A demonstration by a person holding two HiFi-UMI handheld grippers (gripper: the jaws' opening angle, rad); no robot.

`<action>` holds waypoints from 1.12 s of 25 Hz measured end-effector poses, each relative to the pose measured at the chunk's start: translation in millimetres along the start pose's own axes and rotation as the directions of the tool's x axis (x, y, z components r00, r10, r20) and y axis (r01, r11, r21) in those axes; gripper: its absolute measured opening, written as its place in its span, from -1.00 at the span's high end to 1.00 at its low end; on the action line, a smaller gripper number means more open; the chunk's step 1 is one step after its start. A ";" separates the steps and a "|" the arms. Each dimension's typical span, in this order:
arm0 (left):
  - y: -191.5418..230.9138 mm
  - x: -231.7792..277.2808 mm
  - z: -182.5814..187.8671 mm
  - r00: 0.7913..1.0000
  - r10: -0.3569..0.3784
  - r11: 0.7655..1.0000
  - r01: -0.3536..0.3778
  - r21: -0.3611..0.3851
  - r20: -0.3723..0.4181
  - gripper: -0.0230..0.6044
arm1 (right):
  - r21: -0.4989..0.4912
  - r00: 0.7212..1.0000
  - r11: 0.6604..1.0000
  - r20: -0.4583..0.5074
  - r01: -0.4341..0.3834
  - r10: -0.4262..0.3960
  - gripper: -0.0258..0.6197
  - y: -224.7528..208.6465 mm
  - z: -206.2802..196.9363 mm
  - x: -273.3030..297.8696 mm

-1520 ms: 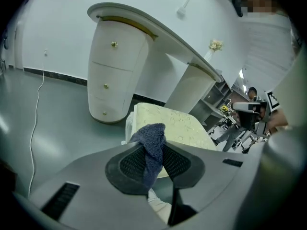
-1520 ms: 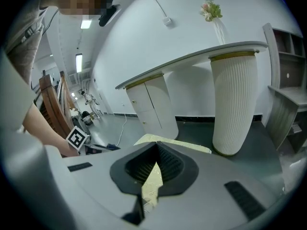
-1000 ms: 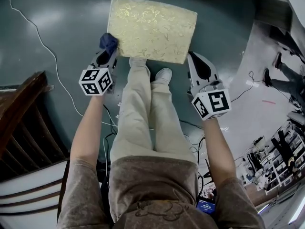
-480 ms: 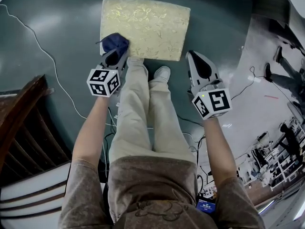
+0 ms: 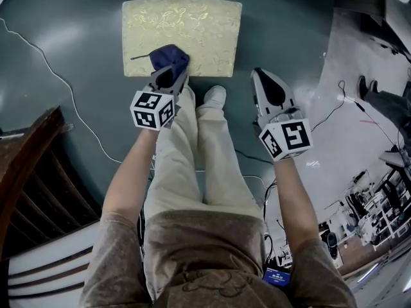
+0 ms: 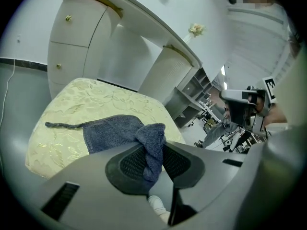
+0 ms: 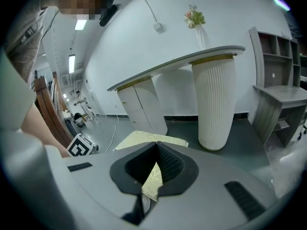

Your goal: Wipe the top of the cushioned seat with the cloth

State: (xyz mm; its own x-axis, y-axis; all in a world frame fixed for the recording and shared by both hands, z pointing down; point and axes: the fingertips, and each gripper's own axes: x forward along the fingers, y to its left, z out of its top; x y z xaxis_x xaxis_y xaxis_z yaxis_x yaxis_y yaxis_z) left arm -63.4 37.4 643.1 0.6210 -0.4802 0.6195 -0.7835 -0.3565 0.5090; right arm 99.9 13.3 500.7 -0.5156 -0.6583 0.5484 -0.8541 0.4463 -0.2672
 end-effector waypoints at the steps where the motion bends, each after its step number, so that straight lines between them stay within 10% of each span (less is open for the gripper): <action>1: -6.0 4.4 -1.0 1.000 -0.007 1.000 0.007 0.002 -0.003 0.63 | 0.001 1.000 1.000 0.002 0.002 -0.002 0.93 -3.4 -1.1 -2.7; 28: -179.3 88.9 3.4 0.957 -0.282 0.952 0.288 0.106 -0.067 0.63 | 0.104 0.988 0.985 0.060 0.137 -0.144 0.93 -71.2 -27.5 -87.7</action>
State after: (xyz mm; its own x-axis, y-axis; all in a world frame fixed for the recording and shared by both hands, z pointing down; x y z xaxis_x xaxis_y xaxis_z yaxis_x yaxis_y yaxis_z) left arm 132.2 56.0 604.8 0.8167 -0.3057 0.4895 -0.5697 -0.5625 0.5993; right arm 207.8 55.9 493.4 -0.3907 -0.7510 0.5324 -0.9191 0.2864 -0.2706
